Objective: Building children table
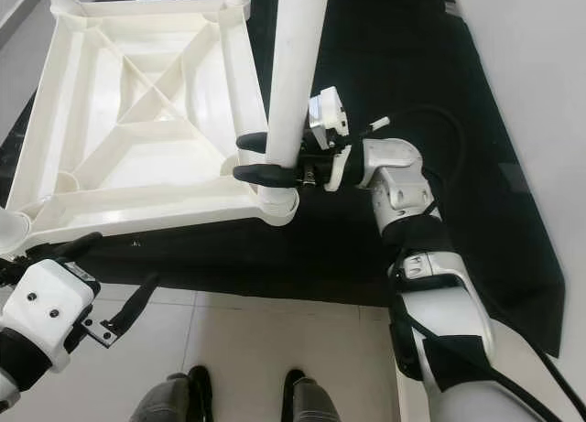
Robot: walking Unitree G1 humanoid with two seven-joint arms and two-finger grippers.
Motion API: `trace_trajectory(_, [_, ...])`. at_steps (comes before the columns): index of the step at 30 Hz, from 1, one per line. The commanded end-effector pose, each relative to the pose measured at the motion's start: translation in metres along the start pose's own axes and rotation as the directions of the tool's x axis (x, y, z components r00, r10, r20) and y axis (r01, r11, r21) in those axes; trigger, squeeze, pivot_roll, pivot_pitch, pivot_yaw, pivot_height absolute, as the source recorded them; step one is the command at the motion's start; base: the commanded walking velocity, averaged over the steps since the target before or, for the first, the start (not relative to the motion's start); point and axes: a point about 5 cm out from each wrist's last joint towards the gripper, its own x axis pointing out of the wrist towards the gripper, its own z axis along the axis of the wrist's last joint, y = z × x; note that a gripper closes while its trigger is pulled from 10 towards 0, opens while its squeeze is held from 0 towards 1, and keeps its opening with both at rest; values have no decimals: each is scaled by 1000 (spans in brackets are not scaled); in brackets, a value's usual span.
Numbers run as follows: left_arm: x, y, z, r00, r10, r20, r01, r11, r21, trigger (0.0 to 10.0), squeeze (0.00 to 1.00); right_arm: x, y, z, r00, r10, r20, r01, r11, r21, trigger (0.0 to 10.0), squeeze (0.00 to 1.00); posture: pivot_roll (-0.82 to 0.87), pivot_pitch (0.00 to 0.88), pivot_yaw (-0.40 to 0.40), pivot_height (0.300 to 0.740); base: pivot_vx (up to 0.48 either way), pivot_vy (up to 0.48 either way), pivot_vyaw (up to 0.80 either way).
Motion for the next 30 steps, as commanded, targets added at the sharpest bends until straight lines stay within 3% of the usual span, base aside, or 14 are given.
trace_trajectory(1, [-1, -1, -2, 1000, 3, -9, -3, 1000, -3, 10000, 0, 1, 2, -8, 1000, 3, -28, -3, 1000, 13, 10000, 0, 103, 339, -61, 740, 0, 0, 0])
trace_trajectory(15, [-1, -2, -2, 1000, 1, -8, -1, 1000, -4, 10000, 0, -13, -2, -6, 997, -37, -65, 37, 999, -1, 10000, 0, 100, 334, -58, 740, 0, 0, 0])
trace_trajectory(23, [-1, -2, -3, 1000, -2, -9, 2, 1000, -3, 10000, 0, -12, 9, -11, 992, 100, -78, -96, 994, 56, 10000, 0, 100, 332, -58, 740, 0, 0, 0])
trace_trajectory(30, [-1, -2, -3, 1000, -3, -9, 3, 1000, -4, 10000, 0, -6, 11, -13, 988, 130, -85, -126, 991, 55, 10000, 0, 100, 327, -57, 740, 0, 0, 0])
